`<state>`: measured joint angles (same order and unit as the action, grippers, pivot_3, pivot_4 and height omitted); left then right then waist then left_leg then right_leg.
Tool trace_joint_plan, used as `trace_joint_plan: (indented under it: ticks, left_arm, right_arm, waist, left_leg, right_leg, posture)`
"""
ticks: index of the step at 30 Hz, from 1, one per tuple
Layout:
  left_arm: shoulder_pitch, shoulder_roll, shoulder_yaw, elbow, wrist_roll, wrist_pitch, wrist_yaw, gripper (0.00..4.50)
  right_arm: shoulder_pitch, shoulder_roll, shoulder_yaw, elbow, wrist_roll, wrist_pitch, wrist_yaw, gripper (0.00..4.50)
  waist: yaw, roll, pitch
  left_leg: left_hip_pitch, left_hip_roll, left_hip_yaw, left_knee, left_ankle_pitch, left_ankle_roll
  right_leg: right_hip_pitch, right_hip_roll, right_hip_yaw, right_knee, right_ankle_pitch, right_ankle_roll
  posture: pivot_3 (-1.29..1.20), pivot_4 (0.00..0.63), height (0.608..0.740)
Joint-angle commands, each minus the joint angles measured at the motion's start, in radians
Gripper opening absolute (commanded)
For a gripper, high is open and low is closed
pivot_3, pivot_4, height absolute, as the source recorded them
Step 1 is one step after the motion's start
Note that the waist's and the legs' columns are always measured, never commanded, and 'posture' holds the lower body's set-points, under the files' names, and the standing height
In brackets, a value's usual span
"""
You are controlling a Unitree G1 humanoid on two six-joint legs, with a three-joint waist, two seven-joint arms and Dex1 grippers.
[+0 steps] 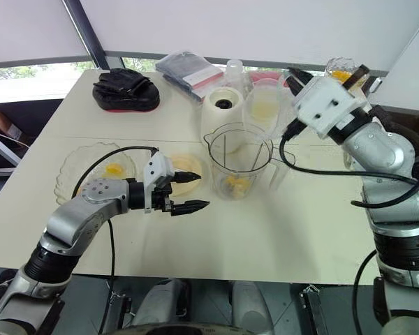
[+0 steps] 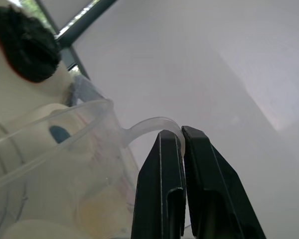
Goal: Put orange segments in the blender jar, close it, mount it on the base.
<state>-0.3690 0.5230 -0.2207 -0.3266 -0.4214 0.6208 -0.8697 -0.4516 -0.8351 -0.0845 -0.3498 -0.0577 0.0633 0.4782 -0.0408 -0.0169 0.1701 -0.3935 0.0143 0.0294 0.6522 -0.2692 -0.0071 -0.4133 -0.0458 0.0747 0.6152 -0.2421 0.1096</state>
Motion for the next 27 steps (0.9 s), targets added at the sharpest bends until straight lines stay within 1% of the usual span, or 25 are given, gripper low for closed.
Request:
trace_joint_plan:
  ticks: [1,6,12,27]
  left_arm:
    - [-0.022,-0.003,-0.001,-0.012,0.007,-0.023,-0.006,3.97]
    - [-0.018,-0.005,-0.003,-0.015,0.012,-0.025,-0.006,3.97]
    - [-0.015,-0.010,-0.002,-0.012,0.019,-0.028,-0.009,3.97]
    - [-0.014,-0.020,-0.006,-0.010,0.025,-0.037,-0.007,3.97]
  right_arm:
    - [0.014,-0.046,0.007,-0.009,-0.097,-0.127,0.012,0.03]
    - [0.036,-0.052,0.006,0.020,-0.150,-0.208,0.010,0.03]
    - [0.024,-0.042,0.008,0.051,-0.201,-0.269,-0.004,0.03]
    - [-0.045,-0.024,0.007,0.087,-0.225,-0.312,-0.008,0.03]
  waist:
    - [0.000,0.000,0.000]
    - [0.000,0.000,0.000]
    - [-0.001,0.000,0.000]
    - [0.000,0.000,0.000]
  left_leg:
    - [0.000,0.000,0.000,0.000,0.000,0.000]
    - [0.000,0.000,0.000,0.001,0.000,0.000]
    - [0.000,0.000,0.000,0.002,0.000,0.000]
    - [0.001,0.000,0.000,0.002,0.000,0.000]
  right_leg:
    - [0.000,0.000,0.000,0.000,0.000,0.000]
    - [0.000,0.000,0.000,0.000,0.000,0.000]
    - [0.001,0.000,0.000,0.001,0.000,0.000]
    - [0.001,0.000,0.000,0.002,0.000,0.000]
  posture:
    - [0.00,0.150,0.740]
    - [0.00,0.150,0.740]
    - [0.00,0.150,0.740]
    - [0.00,0.150,0.740]
